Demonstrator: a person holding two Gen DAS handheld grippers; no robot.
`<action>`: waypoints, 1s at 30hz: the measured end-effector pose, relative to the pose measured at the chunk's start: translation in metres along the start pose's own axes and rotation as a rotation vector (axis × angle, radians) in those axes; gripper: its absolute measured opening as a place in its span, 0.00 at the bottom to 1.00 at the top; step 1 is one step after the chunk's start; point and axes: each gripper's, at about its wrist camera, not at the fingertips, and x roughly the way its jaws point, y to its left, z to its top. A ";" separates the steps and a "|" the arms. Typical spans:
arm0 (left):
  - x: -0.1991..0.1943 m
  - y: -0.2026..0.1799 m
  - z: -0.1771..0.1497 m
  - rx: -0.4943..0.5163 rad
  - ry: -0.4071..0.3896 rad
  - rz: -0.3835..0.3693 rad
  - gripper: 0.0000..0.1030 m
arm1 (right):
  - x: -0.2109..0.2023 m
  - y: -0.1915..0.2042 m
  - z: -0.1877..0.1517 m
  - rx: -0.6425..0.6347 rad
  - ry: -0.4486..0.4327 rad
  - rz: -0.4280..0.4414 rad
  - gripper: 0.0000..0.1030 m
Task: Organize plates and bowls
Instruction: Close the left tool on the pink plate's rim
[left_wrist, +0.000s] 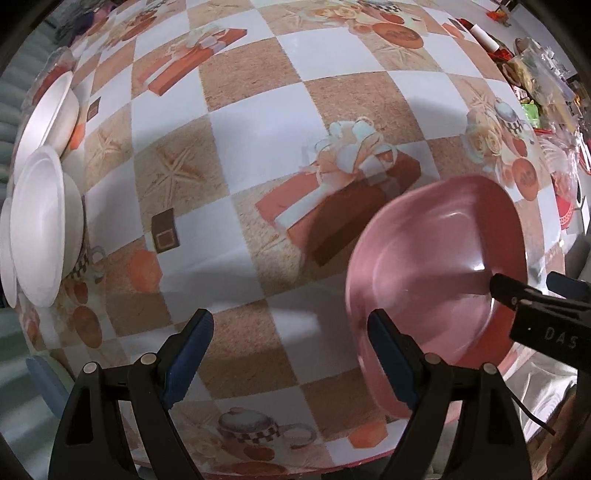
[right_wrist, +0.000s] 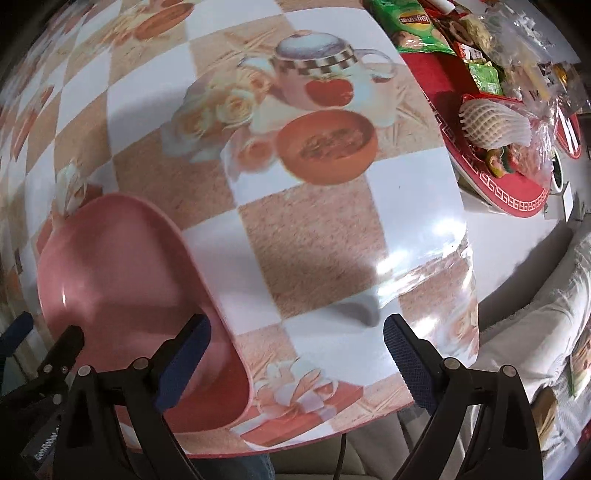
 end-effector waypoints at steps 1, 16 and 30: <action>0.002 -0.005 0.002 0.000 -0.006 0.005 0.85 | 0.000 0.000 0.001 -0.005 -0.002 0.009 0.92; 0.030 -0.029 0.008 -0.110 0.004 -0.055 0.99 | 0.004 0.002 -0.001 -0.084 -0.050 0.081 1.00; 0.038 -0.029 0.003 -0.156 -0.027 -0.063 1.00 | 0.003 0.005 0.001 -0.109 -0.049 0.081 1.00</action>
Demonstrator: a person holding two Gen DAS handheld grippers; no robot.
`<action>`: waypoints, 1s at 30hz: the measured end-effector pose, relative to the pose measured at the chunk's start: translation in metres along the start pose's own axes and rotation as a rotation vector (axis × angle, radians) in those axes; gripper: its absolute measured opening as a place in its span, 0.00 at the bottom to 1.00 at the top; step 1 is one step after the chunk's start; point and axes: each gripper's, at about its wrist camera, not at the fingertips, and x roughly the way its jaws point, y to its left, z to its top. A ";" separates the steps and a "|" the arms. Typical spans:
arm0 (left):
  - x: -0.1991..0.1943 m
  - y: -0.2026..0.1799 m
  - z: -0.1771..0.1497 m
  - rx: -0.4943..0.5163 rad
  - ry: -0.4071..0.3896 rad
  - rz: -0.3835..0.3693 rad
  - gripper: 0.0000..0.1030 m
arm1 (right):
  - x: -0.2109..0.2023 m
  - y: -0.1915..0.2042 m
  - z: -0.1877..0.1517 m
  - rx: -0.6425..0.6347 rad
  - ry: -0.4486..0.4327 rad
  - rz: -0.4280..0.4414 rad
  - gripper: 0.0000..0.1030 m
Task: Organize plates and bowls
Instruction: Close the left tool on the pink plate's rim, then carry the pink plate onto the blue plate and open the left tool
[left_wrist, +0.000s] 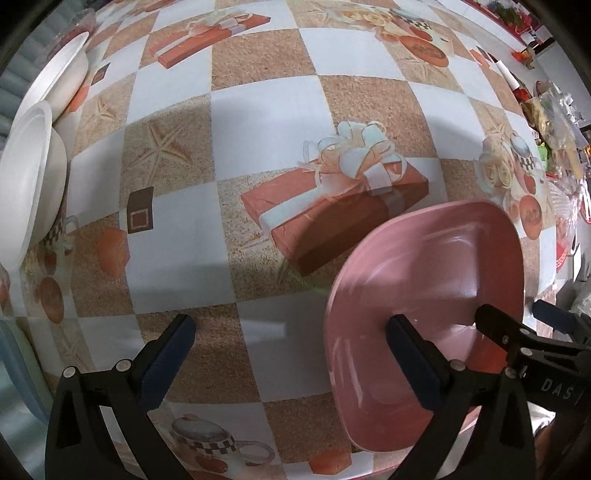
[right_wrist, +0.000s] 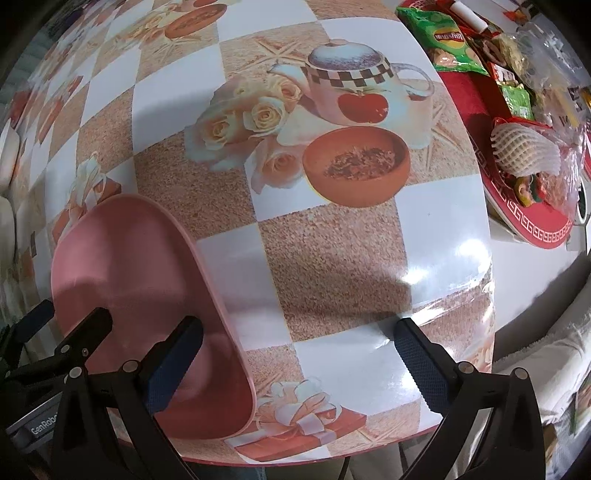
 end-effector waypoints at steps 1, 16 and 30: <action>0.000 0.000 0.000 0.000 0.005 -0.001 1.00 | 0.000 0.001 0.001 -0.008 0.001 -0.002 1.00; 0.005 0.024 0.006 -0.028 0.087 -0.005 0.97 | -0.010 0.027 0.006 -0.055 0.015 -0.003 0.68; -0.012 0.022 -0.005 0.164 0.043 -0.049 0.25 | -0.014 0.081 0.003 -0.090 0.065 0.030 0.35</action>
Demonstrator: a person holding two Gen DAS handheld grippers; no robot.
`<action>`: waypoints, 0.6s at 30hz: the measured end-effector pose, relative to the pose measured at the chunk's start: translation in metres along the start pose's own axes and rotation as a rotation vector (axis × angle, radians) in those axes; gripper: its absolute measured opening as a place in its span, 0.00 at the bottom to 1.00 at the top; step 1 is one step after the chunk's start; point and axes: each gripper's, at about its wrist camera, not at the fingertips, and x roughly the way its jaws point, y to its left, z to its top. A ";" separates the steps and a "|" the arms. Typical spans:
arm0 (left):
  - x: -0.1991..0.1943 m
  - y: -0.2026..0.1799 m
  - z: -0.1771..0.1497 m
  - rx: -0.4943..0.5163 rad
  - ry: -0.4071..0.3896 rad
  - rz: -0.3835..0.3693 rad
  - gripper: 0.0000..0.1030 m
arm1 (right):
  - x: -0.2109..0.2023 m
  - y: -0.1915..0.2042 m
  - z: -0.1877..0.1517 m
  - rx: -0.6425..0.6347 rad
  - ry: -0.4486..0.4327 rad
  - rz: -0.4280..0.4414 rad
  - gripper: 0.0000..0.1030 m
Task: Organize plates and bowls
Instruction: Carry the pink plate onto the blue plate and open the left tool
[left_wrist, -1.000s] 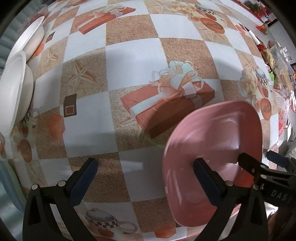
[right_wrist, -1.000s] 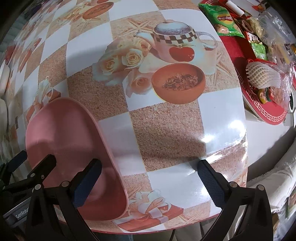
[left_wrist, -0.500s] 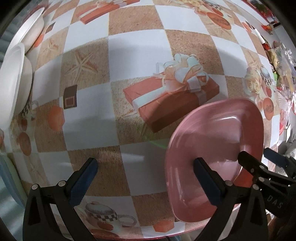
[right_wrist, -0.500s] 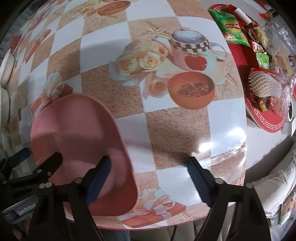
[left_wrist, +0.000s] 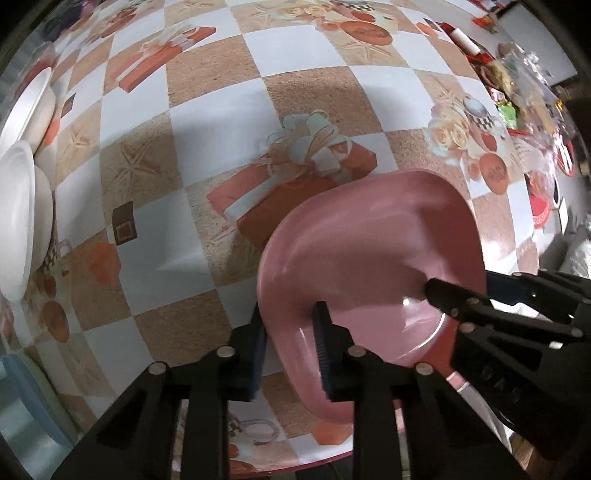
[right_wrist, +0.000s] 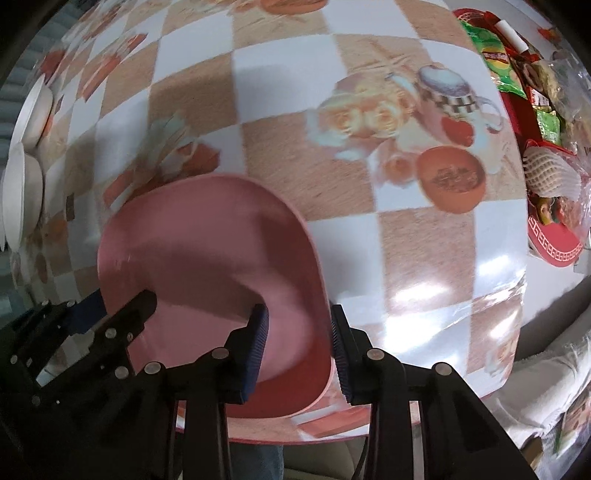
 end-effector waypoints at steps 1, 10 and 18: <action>-0.001 0.005 -0.002 0.006 0.001 0.001 0.25 | 0.001 0.005 -0.002 0.003 0.004 0.003 0.35; 0.002 0.076 -0.041 0.028 -0.012 0.023 0.25 | 0.009 0.075 -0.018 -0.022 0.052 0.046 0.35; -0.003 0.161 -0.079 -0.068 -0.016 0.071 0.26 | 0.015 0.157 -0.026 -0.074 0.063 0.074 0.35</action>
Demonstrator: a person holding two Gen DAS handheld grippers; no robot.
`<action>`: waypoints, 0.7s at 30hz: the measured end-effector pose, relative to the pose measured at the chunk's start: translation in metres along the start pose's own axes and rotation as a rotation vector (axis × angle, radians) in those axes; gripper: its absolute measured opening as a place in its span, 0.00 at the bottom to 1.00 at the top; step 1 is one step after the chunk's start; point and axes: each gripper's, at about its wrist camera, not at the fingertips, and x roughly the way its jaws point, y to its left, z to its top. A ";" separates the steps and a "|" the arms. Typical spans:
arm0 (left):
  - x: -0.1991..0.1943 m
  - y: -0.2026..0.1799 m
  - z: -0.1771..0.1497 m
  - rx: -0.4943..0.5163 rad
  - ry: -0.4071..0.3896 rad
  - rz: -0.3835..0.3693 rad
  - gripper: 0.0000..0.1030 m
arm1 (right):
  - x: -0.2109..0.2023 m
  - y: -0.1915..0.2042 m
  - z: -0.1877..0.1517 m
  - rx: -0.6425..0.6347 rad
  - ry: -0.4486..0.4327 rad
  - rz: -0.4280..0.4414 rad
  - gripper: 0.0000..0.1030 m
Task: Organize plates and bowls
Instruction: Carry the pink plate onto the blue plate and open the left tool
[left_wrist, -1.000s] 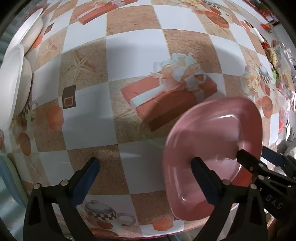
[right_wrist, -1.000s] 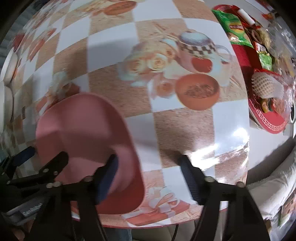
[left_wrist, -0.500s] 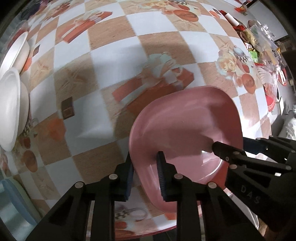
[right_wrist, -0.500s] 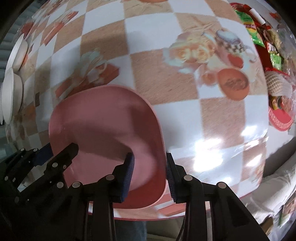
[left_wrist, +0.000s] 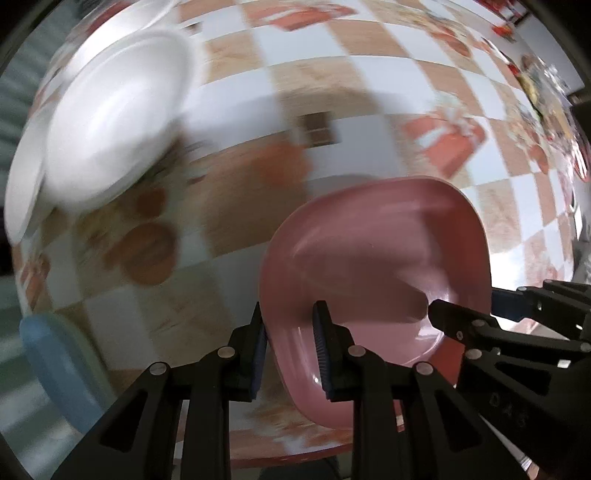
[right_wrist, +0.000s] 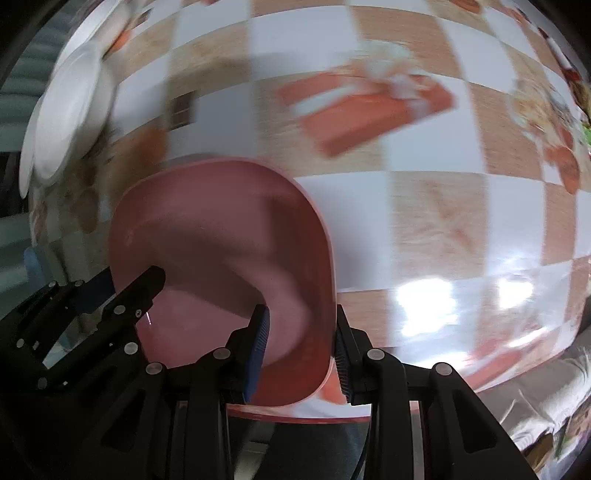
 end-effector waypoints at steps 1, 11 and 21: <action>0.000 0.008 -0.003 -0.009 0.000 0.004 0.26 | 0.001 0.008 0.000 -0.005 0.004 0.007 0.35; 0.000 0.110 -0.045 -0.086 0.001 0.049 0.26 | 0.019 0.111 -0.010 -0.087 0.037 0.027 0.35; 0.001 0.134 -0.066 -0.093 -0.023 0.056 0.29 | 0.020 0.136 -0.020 -0.155 0.032 -0.060 0.35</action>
